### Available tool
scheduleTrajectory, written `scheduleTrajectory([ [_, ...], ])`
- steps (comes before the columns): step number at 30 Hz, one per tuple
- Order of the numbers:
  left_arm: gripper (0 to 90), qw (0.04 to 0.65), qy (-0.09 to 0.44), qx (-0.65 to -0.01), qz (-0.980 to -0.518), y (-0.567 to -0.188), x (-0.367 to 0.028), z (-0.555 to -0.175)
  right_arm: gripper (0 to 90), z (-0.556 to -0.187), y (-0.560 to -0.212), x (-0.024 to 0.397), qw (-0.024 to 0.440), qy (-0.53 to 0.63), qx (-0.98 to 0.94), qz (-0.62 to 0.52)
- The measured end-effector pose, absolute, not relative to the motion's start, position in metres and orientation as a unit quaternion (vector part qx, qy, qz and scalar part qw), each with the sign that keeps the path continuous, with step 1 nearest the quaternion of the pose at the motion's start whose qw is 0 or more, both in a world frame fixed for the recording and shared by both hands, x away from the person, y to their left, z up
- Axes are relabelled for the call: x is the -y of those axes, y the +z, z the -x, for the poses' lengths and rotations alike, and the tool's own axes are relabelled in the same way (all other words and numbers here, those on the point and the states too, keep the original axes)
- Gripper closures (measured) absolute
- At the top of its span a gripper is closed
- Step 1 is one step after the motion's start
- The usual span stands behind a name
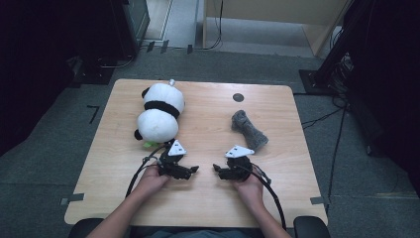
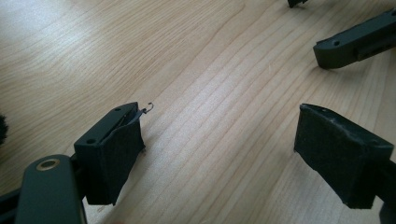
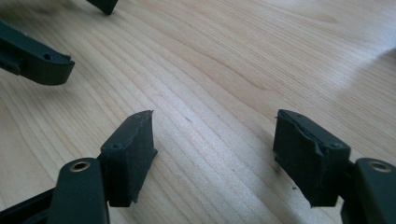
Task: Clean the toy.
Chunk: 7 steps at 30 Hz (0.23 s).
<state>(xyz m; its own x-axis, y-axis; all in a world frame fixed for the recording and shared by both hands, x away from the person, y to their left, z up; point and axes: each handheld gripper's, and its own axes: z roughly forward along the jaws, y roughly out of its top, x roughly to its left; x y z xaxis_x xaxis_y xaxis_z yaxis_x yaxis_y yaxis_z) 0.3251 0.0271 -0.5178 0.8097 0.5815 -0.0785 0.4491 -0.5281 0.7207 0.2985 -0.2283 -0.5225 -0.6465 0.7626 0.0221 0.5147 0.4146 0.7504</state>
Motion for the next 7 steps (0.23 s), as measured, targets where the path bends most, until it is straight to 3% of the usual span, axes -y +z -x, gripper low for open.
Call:
scheduleTrajectory([
  [7,15.0,0.37,0.108,-0.289,-0.876,-0.5182,-0.0227,-0.3218,17.4,-0.3013,-0.523,0.2257,0.157,0.374,-0.832,-0.379],
])
